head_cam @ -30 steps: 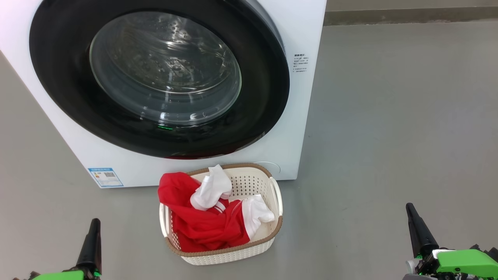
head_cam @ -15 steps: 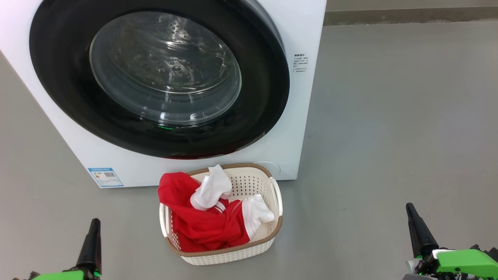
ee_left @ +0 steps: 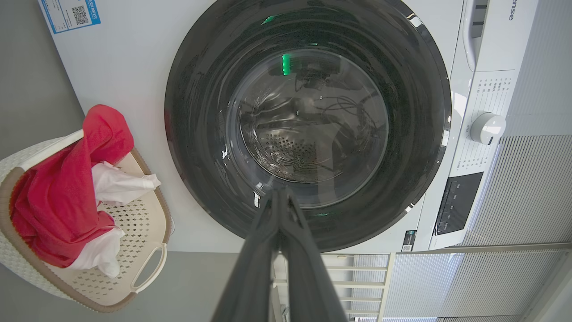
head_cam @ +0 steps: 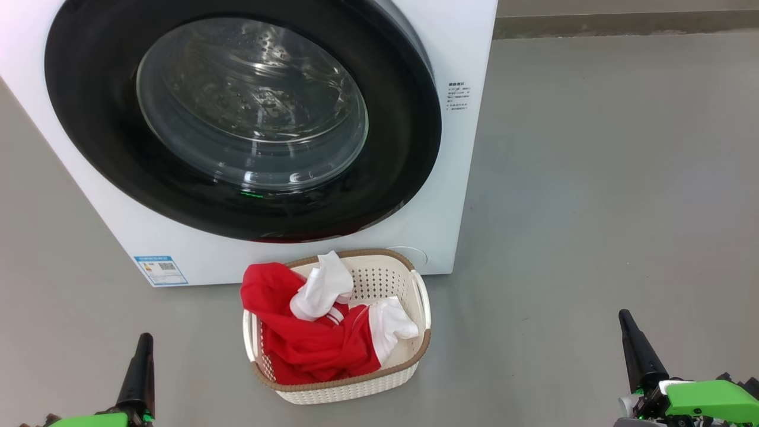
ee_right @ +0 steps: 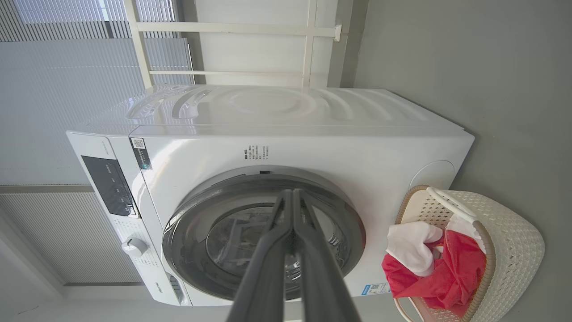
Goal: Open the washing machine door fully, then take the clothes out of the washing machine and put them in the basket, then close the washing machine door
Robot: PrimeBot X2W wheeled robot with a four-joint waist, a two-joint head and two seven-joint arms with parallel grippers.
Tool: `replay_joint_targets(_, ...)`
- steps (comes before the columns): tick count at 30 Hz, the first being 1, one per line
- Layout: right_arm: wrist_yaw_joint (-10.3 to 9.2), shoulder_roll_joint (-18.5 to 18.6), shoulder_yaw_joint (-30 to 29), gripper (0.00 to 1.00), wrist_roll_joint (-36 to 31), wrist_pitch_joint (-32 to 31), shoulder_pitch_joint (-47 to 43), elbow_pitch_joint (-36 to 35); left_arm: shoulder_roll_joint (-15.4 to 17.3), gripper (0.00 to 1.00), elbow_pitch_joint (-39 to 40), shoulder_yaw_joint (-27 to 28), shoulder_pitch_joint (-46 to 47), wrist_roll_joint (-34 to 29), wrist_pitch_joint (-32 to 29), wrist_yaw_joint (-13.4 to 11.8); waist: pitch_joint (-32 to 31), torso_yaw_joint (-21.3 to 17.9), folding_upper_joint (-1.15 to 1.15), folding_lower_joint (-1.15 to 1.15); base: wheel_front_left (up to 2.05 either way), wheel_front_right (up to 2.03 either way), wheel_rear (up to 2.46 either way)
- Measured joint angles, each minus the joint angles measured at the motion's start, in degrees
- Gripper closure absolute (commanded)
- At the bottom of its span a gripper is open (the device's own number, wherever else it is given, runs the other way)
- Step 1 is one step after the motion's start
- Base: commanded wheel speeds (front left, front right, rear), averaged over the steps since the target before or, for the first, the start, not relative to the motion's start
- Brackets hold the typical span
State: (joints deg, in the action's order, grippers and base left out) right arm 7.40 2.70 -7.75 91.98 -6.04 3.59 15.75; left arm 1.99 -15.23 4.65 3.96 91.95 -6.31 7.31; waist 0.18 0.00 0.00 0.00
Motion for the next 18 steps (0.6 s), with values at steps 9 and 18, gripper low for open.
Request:
replay_joint_targets(9, 0.01, 0.0, 0.0, 1.0, 0.0, 0.0, 0.0, 0.0, 0.0, 1.0, 0.0, 0.0, 0.0, 0.0, 0.0, 0.0, 0.0, 0.0, 0.0, 0.0, 0.0, 0.0, 0.0)
replay_joint_targets(18, 0.0, 0.0, 0.0, 1.0, 0.0, 0.0, 0.0, 0.0, 0.0, 1.0, 0.0, 0.0, 0.0, 0.0, 0.0, 0.0, 0.0, 0.0, 0.0, 0.0, 0.0, 0.0, 0.0)
